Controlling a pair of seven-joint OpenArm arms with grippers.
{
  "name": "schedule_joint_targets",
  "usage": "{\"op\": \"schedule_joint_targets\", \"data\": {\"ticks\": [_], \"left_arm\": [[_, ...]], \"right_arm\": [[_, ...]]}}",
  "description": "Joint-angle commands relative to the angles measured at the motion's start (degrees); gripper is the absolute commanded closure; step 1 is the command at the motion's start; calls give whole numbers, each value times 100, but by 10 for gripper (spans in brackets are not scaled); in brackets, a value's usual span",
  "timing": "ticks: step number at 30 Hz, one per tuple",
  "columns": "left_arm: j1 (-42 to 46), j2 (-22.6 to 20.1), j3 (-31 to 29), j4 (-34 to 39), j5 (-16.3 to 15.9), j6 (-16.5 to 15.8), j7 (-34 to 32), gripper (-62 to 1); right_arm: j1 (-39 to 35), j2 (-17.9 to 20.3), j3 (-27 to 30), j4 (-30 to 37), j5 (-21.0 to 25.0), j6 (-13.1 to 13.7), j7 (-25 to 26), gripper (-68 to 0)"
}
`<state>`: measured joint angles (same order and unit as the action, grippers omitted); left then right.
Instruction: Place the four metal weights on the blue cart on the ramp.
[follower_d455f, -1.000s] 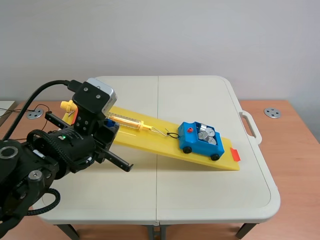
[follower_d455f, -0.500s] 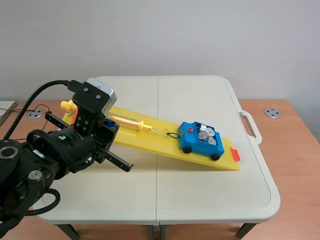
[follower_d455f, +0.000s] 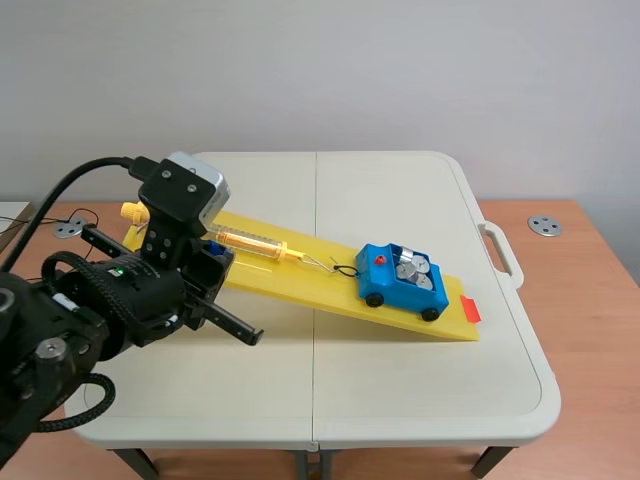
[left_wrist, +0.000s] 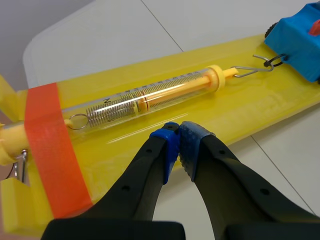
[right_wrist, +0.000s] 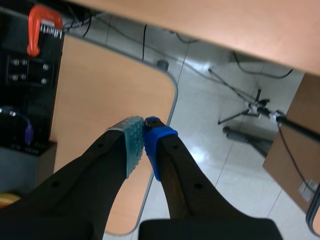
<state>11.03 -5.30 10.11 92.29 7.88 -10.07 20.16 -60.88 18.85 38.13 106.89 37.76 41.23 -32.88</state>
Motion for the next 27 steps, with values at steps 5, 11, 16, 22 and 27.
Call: {"op": "schedule_joint_targets", "data": {"ticks": [5, 11, 16, 22, 27], "left_arm": [[708, -476, -70, 1864, -280, 297, -391, -178], [1596, -730, -70, 2708, -275, 308, -378, -397], [2308, -728, -107, 3237, -278, 337, -376, -544], [3042, -728, -125, 3659, -426, 337, -297, -623], [3488, -726, -122, 3722, -839, 472, -210, -623]], "right_arm": [[741, 83, 380, 501, 516, 149, 492, -137], [1340, 83, 348, 501, 684, 149, 492, -343], [1716, 81, 125, 501, 815, 149, 553, -463], [2072, 59, -271, 501, 813, 149, 1213, -661], [2358, -68, -522, 501, 769, 149, 1228, -659]]}}
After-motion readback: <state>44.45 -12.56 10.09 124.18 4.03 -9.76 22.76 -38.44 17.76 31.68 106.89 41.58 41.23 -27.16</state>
